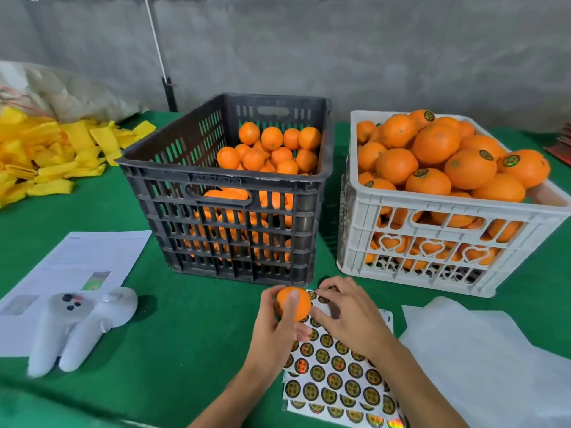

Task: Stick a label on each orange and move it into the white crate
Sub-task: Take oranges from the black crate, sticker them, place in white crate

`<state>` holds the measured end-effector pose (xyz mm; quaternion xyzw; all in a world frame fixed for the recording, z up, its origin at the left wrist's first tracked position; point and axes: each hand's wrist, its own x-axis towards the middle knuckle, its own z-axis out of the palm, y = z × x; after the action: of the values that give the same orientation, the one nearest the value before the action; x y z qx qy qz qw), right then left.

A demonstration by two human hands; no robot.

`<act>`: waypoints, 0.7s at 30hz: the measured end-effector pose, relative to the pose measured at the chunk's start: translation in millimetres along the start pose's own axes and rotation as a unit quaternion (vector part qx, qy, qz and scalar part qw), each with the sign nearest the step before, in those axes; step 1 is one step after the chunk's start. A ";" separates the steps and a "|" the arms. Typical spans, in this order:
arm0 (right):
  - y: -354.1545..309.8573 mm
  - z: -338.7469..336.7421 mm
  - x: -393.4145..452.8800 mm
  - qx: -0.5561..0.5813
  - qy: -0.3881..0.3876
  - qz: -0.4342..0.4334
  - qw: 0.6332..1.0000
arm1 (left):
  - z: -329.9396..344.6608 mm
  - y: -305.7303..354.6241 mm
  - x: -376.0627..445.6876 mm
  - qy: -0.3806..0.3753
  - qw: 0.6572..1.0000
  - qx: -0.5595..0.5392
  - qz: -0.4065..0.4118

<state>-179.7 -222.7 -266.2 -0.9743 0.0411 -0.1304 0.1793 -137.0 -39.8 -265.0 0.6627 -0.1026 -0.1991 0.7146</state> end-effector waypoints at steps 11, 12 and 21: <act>1.5 0.0 -0.3 0.075 0.038 0.066 0.994 | -0.2 -11.0 4.2 -0.010 0.999 0.037 0.029; 1.9 -0.1 -0.8 0.087 0.040 0.066 0.993 | -0.3 -11.6 4.6 -0.010 0.999 0.041 0.030; -2.5 -1.7 6.9 0.205 0.101 0.177 0.957 | -1.0 -11.2 7.0 -0.002 0.998 0.048 0.030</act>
<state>-173.5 -221.8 -262.1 -0.8754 0.2031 -0.2003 0.3902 -131.9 -42.3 -277.0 0.6924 -0.1337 -0.1734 0.6874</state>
